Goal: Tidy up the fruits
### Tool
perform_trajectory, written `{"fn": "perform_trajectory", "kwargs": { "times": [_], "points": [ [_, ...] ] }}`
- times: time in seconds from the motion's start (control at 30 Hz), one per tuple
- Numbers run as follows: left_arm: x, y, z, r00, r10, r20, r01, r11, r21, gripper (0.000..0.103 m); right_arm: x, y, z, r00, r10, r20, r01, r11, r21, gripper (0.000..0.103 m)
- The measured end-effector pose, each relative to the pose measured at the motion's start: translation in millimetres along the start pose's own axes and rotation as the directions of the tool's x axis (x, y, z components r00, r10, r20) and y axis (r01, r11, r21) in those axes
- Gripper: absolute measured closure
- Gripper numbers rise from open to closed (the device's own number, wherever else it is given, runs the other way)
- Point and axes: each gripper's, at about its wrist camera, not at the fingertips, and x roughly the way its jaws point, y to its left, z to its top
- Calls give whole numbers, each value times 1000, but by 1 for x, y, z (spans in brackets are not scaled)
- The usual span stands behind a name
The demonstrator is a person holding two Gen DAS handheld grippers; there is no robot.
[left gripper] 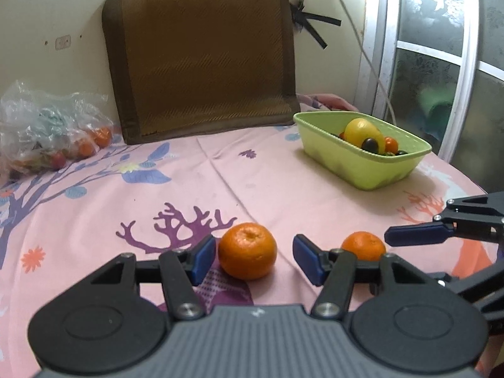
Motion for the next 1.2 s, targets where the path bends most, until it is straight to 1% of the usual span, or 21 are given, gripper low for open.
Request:
{"fn": "perform_trajectory", "kwargs": {
  "times": [0.03,0.07,0.1,0.13,0.23,0.27,0.3,0.4,0.5,0.6,0.7,0.8,0.9,0.97,1.03,1.2],
  "points": [
    [1,1,-1,1000,-3,-4,3,1000,-5,52,1,0,0,1000,5,-1,-5,1000,-2,52],
    [2,2,-2,1000,3,-6,-3,1000,-9,53,3,0,1,1000,9,-2,-9,1000,-3,52],
    [2,1,-4,1000,19,-3,-19,1000,-7,60,5,0,1,1000,11,-2,-11,1000,-4,52],
    [1,1,-4,1000,26,-1,-26,1000,-6,61,7,0,1,1000,13,-6,-13,1000,-2,52],
    [-6,4,-5,1000,5,-3,-5,999,-44,61,15,-1,1,999,32,-23,-32,999,10,54],
    [-8,3,-5,1000,-5,-2,5,999,-50,61,16,-1,1,1000,17,-16,-17,1000,13,62],
    [-11,0,-5,1000,-18,2,18,999,-48,61,16,-1,1,1000,10,-11,-10,1000,11,64],
    [-18,-14,-5,999,-53,11,53,998,-24,61,10,-7,1,1000,17,6,-17,999,47,64],
    [-22,-30,-4,994,-104,22,104,995,-2,61,-1,-13,-1,1000,-10,23,8,997,78,64],
    [-21,-44,-5,989,-148,17,148,989,20,61,-13,-22,-7,999,-38,37,33,993,111,64],
    [-16,-53,-8,985,-170,-3,170,985,32,61,-23,-29,-13,996,-83,42,77,989,126,64],
    [-8,-58,-13,985,-167,-30,168,985,39,61,-30,-36,-18,993,-112,44,105,984,144,64],
    [-7,-60,-15,987,-158,-28,159,986,44,59,-33,-42,-23,991,-129,39,121,980,158,64],
    [-7,-61,-16,989,-143,-24,144,988,54,53,-29,-44,-25,991,-133,27,127,979,159,64],
    [-7,-60,-17,990,-142,-22,143,988,52,52,-25,-43,-28,991,-135,11,132,979,154,64],
    [-7,-61,-19,990,-138,-9,138,989,61,51,-21,-37,-32,987,-162,20,159,982,103,62]
  ]
}}
